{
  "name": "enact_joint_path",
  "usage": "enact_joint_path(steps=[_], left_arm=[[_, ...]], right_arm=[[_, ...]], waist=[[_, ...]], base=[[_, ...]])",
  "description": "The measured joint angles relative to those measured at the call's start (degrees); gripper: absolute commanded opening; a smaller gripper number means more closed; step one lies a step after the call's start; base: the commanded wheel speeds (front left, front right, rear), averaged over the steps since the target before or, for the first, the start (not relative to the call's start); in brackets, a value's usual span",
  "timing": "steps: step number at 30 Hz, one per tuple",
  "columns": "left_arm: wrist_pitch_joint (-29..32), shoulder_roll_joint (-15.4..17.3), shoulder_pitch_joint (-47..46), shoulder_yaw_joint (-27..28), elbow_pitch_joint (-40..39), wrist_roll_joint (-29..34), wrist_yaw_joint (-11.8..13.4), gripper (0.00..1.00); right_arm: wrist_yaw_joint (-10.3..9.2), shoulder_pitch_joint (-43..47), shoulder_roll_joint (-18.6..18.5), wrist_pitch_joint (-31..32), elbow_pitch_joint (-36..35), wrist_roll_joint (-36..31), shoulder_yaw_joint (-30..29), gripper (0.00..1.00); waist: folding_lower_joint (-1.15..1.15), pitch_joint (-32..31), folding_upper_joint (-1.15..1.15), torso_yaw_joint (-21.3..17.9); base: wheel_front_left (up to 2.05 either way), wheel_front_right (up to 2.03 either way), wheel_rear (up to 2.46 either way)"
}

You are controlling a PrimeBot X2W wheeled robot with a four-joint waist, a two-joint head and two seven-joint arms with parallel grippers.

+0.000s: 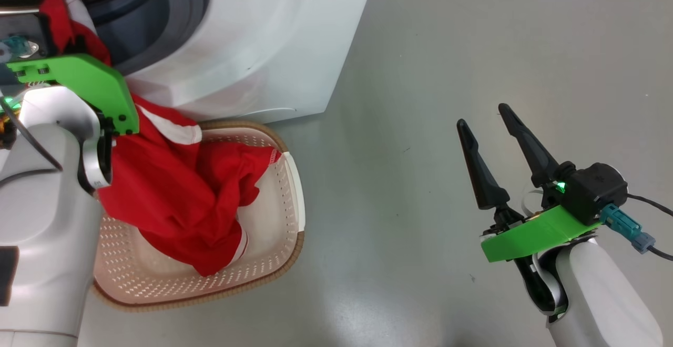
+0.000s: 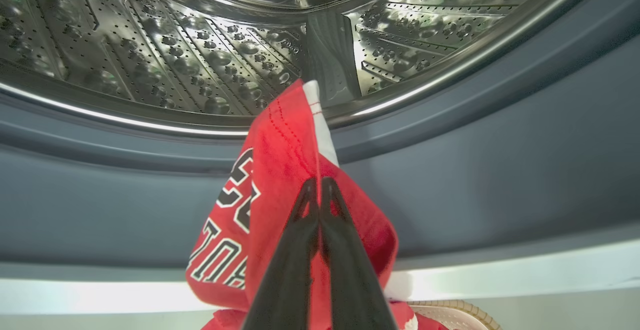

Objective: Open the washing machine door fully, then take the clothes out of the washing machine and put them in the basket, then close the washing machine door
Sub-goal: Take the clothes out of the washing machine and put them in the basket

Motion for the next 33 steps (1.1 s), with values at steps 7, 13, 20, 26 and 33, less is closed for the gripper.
enact_joint_path(steps=[7, 13, 20, 26, 33], left_arm=[[-4.56, -0.09, 0.75, -0.37, -2.98, -0.08, -0.52, 0.0], [-8.4, -0.53, 5.83, -0.58, -10.24, -0.74, -0.58, 0.0], [-10.35, -0.18, 12.15, -1.4, -20.76, -0.32, 0.65, 0.0], [-9.15, 0.26, 21.0, -2.67, -32.7, 0.64, 3.28, 0.0], [-5.83, 0.53, 29.85, -4.15, -46.37, 1.86, 6.58, 0.0]], right_arm=[[0.0, 0.03, -0.07, 0.0, 0.0, 0.0, -0.8, 1.0], [0.0, 0.08, -0.14, 0.0, 0.02, -0.01, -1.04, 1.0], [0.0, 0.13, -0.44, 0.0, 0.09, -0.02, -1.13, 1.0], [0.0, 0.44, -0.63, 0.0, 0.18, -0.09, -1.16, 1.0], [0.0, 1.48, -0.82, 0.0, 0.44, -0.1, -1.09, 1.0]], waist=[[0.0, -0.18, 0.0, 1.06], [0.0, -0.86, 0.0, 2.08], [0.0, -1.64, 0.0, 3.07], [0.0, -2.71, 0.0, 3.87], [0.0, -4.09, 0.0, 4.57]], base=[[0.0, 0.0, 0.0], [0.0, 0.0, 0.0], [0.0, 0.0, 0.0], [0.0, 0.0, 0.0], [0.0, 0.0, 0.0]])
